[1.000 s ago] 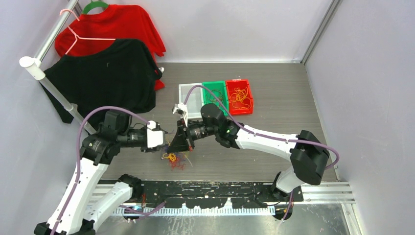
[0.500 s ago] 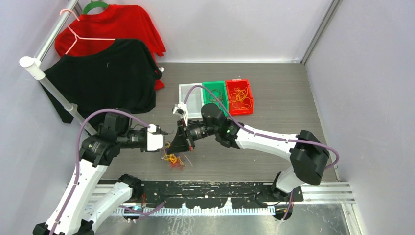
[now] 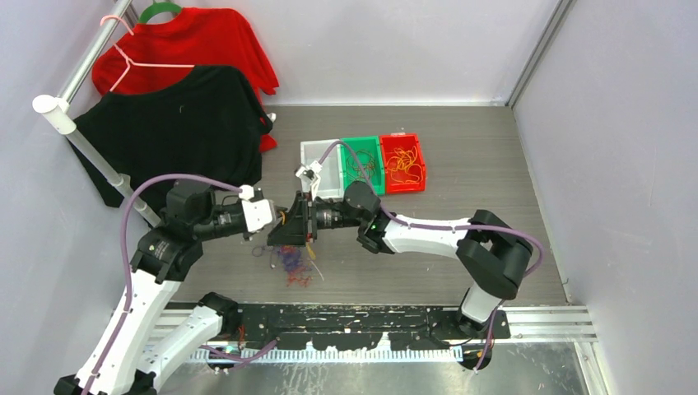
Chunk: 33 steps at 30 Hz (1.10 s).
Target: Untangle the cables
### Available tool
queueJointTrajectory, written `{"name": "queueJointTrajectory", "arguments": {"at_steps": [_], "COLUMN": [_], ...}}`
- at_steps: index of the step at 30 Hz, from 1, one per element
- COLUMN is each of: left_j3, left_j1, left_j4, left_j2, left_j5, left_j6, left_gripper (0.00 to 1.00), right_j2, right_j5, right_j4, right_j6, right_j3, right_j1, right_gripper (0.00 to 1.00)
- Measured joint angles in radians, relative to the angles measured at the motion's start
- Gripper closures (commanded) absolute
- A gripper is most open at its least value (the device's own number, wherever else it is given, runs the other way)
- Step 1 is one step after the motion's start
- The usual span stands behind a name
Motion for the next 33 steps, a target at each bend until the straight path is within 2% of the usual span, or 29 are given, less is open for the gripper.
{"name": "queueJointTrajectory", "arguments": {"at_steps": [7, 11, 24, 33], "left_j3": [0.007, 0.022, 0.134, 0.189], "left_j1": [-0.007, -0.008, -0.018, -0.028], "left_j4": [0.079, 0.095, 0.149, 0.114], "left_j2": [0.016, 0.033, 0.143, 0.182], "left_j5": [-0.06, -0.101, -0.269, -0.347], "left_j6": [-0.092, -0.121, -0.219, -0.229], "left_gripper": [1.0, 1.0, 1.0, 1.0], "right_j2": [0.056, 0.09, 0.116, 0.084], "right_j5": [0.166, 0.206, 0.232, 0.32], "right_j4": [0.239, 0.321, 0.413, 0.473], "right_j6": [0.103, 0.154, 0.203, 0.18], "right_j3": [-0.034, -0.034, -0.123, -0.303], "right_j1": [0.0, 0.003, 0.051, 0.04], "right_gripper": [0.62, 0.66, 0.74, 0.73]}}
